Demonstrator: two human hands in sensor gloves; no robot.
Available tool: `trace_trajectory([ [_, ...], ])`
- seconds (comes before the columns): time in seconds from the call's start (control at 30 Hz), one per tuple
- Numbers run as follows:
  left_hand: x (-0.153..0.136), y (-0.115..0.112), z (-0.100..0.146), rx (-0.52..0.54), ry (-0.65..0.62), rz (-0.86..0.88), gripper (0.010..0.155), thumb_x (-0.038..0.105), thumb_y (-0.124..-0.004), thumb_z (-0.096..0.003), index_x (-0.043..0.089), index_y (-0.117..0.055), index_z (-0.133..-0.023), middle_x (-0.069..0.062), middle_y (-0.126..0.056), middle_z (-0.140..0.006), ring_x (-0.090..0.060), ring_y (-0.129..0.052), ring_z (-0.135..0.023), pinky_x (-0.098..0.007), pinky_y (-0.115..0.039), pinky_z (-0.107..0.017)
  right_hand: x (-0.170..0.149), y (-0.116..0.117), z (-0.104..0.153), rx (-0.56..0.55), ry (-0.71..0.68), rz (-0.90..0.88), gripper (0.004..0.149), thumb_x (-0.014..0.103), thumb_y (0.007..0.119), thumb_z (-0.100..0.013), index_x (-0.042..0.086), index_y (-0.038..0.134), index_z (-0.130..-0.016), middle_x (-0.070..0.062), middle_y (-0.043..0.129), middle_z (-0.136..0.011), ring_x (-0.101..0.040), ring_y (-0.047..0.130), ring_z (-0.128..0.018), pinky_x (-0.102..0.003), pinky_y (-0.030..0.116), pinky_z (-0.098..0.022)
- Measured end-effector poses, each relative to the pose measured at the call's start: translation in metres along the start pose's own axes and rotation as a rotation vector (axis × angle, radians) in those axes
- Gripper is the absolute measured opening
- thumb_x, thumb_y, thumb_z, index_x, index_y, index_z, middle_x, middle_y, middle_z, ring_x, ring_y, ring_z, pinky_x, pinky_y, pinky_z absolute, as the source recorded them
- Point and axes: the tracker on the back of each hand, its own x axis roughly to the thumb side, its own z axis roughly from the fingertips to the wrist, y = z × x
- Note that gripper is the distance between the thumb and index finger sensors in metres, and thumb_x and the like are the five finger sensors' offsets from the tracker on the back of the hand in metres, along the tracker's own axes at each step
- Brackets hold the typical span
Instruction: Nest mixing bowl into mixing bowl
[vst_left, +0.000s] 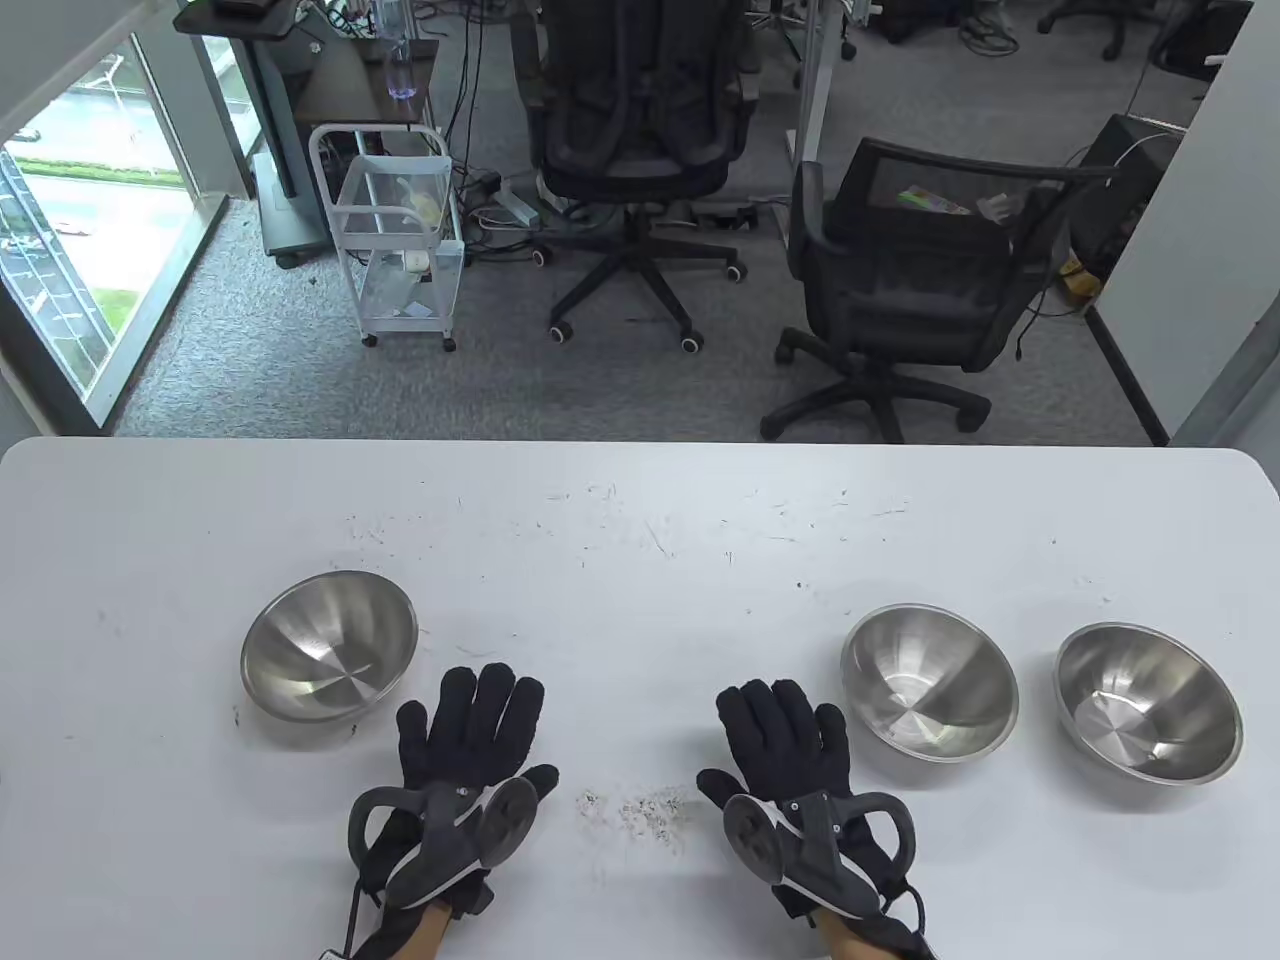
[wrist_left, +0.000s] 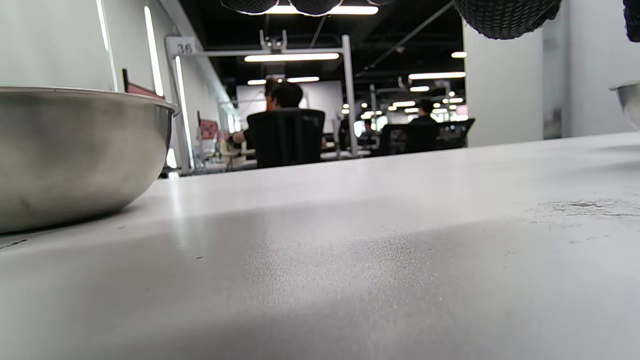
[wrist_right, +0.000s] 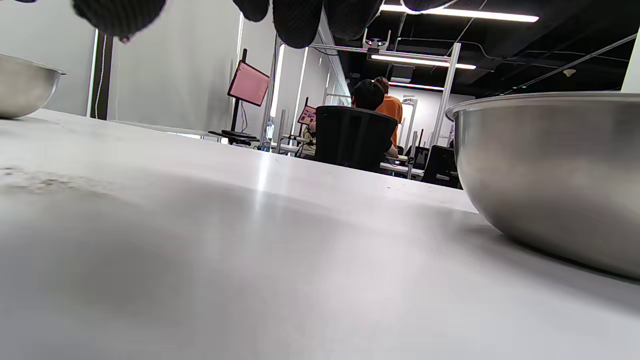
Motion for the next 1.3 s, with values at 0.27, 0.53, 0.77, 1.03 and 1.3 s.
trace_trajectory([
  [0.27, -0.001, 0.001, 0.000, 0.001, 0.003, 0.011, 0.083, 0.066, -0.063, -0.0504, 0.035, -0.031, -0.121, -0.003, -0.035, -0.131, -0.039, -0.038, -0.119, -0.073, -0.041, -0.077, -0.001, -0.003, 0.001, -0.030, 0.010, 0.016, 0.078, 0.062, 0.072, -0.045, 0.026, 0.056, -0.112, -0.004, 0.070, -0.114, -0.034, 0.070, -0.104, -0.061, 0.056, -0.073],
  [0.53, -0.002, 0.001, 0.000, -0.004, 0.003, 0.019, 0.083, 0.066, -0.063, -0.0505, 0.035, -0.032, -0.121, -0.003, -0.035, -0.131, -0.039, -0.038, -0.119, -0.073, -0.042, -0.077, -0.011, -0.009, 0.002, -0.070, 0.061, 0.035, 0.074, 0.060, 0.075, -0.044, 0.027, 0.062, -0.108, 0.000, 0.076, -0.109, -0.030, 0.075, -0.100, -0.059, 0.058, -0.072],
  [0.77, -0.002, 0.000, 0.000, -0.001, -0.003, 0.030, 0.083, 0.066, -0.063, -0.0505, 0.036, -0.033, -0.121, -0.004, -0.036, -0.131, -0.039, -0.038, -0.119, -0.072, -0.042, -0.077, -0.039, -0.016, 0.004, -0.081, 0.178, 0.064, 0.070, 0.058, 0.079, -0.043, 0.027, 0.068, -0.104, 0.001, 0.083, -0.103, -0.028, 0.082, -0.095, -0.058, 0.060, -0.072],
  [1.03, -0.001, 0.000, 0.000, 0.002, -0.008, 0.038, 0.083, 0.066, -0.063, -0.0505, 0.035, -0.033, -0.121, -0.004, -0.037, -0.131, -0.039, -0.039, -0.119, -0.072, -0.043, -0.077, -0.077, -0.007, 0.001, 0.019, 0.336, 0.010, 0.062, 0.053, 0.085, -0.043, 0.027, 0.075, -0.099, 0.003, 0.091, -0.095, -0.026, 0.090, -0.088, -0.058, 0.062, -0.071],
  [1.3, 0.000, 0.000, -0.001, -0.001, -0.013, 0.042, 0.082, 0.066, -0.062, -0.0506, 0.036, -0.034, -0.121, -0.004, -0.037, -0.131, -0.039, -0.039, -0.119, -0.072, -0.043, -0.077, -0.090, 0.002, -0.003, 0.050, 0.405, 0.016, 0.054, 0.048, 0.087, -0.044, 0.027, 0.080, -0.094, 0.004, 0.099, -0.087, -0.024, 0.097, -0.081, -0.058, 0.065, -0.069],
])
